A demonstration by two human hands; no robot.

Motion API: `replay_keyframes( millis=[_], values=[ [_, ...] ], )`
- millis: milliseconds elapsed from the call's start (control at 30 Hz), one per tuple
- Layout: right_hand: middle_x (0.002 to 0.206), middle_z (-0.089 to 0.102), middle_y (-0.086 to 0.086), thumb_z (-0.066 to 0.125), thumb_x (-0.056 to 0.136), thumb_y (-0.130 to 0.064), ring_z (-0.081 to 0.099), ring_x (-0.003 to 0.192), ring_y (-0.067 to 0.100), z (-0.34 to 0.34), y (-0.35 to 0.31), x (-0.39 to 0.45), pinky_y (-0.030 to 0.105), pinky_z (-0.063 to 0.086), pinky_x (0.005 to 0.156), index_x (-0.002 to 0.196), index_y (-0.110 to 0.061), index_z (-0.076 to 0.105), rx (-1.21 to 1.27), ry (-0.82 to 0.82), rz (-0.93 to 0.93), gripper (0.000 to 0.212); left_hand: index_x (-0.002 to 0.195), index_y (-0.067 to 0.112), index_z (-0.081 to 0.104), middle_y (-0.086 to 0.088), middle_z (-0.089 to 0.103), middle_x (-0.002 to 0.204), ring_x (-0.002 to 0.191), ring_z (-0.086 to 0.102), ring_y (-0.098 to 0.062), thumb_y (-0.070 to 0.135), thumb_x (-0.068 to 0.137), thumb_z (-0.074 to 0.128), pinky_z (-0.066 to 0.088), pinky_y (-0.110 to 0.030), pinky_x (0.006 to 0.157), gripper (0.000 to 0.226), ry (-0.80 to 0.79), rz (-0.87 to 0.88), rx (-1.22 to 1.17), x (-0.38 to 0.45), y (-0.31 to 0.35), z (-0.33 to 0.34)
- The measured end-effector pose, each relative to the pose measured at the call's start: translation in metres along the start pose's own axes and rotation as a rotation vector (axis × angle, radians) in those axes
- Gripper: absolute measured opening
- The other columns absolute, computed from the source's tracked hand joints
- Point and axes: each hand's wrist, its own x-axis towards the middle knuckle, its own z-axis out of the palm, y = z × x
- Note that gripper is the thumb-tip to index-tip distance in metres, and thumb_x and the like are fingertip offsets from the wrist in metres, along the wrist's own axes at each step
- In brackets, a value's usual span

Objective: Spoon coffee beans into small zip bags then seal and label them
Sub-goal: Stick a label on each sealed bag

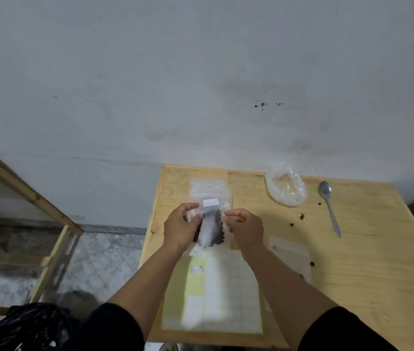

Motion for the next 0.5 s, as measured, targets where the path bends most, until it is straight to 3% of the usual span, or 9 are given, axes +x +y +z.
replay_keyframes(
  millis=[167,267,400,500],
  values=[
    [0.083,0.071,0.000,0.070,0.077,-0.015,0.065,0.080,0.017,0.010,-0.010,0.043,0.026,0.051,0.076,0.082,-0.022,0.070,-0.147,0.018,-0.029,0.009,0.125,0.019,0.059,-0.003,0.061,0.125,0.118,0.055,-0.017,0.019,0.089,0.062,0.040,-0.018,0.088,0.035,0.003,0.017,0.133,0.023,0.001,0.011],
    [0.098,0.070,0.001,0.064,0.081,-0.015,0.060,0.086,0.012,0.010,-0.010,0.058,0.013,0.041,0.067,0.100,-0.018,0.069,-0.279,-0.035,-0.076,0.020,0.130,0.017,0.054,-0.005,0.052,0.137,0.126,0.048,-0.021,0.023,0.091,0.060,0.036,-0.024,0.100,0.040,-0.040,0.034,0.318,0.036,0.001,0.016],
    [0.123,0.059,0.008,0.056,0.088,-0.019,0.053,0.112,0.020,0.003,-0.009,0.063,0.026,0.037,0.094,0.122,-0.012,0.058,-0.589,-0.080,-0.240,0.035,0.137,0.014,0.047,-0.011,0.030,0.152,0.140,0.029,-0.022,0.024,0.096,0.050,0.023,-0.026,0.109,0.042,-0.037,0.079,0.509,0.042,0.003,0.026],
    [0.136,0.047,0.008,0.046,0.094,-0.022,0.040,0.127,0.021,-0.012,-0.006,0.057,0.029,0.032,0.104,0.131,-0.008,0.047,-0.819,-0.126,-0.356,0.040,0.139,0.009,0.041,-0.009,0.028,0.153,0.142,0.023,-0.021,0.018,0.096,0.044,0.019,-0.028,0.113,0.044,0.015,0.134,0.571,0.039,0.011,0.039]
  ],
)
